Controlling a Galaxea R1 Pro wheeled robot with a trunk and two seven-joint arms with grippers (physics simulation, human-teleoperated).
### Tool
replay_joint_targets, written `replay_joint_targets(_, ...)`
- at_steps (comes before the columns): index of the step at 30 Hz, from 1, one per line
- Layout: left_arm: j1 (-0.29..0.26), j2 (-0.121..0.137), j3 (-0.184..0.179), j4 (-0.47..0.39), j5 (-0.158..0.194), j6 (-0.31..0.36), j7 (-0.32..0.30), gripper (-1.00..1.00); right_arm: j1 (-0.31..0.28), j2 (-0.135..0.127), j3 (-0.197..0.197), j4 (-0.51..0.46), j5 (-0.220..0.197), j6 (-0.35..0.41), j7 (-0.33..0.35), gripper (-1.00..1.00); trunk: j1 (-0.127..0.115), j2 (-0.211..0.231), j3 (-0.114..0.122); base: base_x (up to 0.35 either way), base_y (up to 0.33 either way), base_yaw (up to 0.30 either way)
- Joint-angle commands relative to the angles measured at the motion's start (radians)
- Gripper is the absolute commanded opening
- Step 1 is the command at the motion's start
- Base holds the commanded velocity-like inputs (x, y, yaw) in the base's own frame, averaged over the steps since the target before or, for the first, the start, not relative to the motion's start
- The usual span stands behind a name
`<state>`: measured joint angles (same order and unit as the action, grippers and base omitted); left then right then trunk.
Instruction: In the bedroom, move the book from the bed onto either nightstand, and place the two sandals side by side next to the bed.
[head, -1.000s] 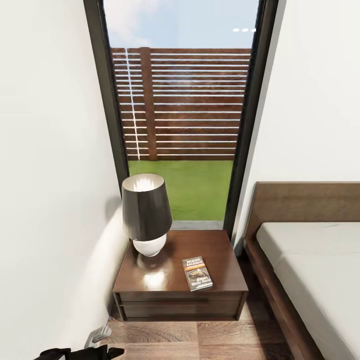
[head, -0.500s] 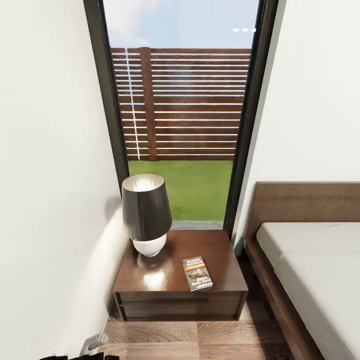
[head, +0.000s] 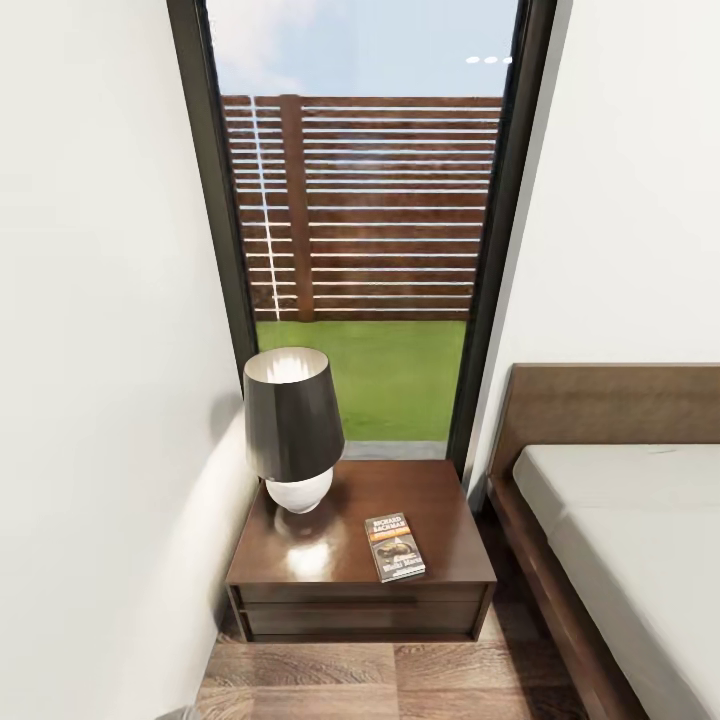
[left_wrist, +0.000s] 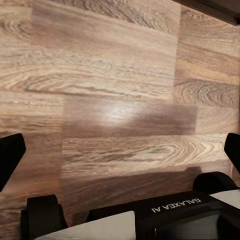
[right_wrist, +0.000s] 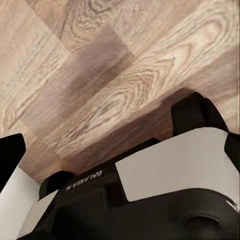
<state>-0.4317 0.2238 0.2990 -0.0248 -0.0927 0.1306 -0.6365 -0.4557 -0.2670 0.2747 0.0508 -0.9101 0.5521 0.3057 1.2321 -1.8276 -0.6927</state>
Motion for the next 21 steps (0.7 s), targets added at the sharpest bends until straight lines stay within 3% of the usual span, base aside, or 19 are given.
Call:
replay_joint_targets(1,0.002,0.003,0.010,-0.002,-0.009,0.004,-0.004,1.00,-0.001,0.000,0.008,0.003,-0.004,0.001,0.004,1.00,0.000,0.000,-0.001,0.000,0.000,0.000)
replay_joint_targets(21,0.066,0.042,0.013,-0.001,-0.005,-0.017,-0.002,1.00,0.009,0.000,0.009,0.003,-0.005,-0.003,-0.022,1.00,0.000,0.000,-0.001,0.000,0.000,0.000)
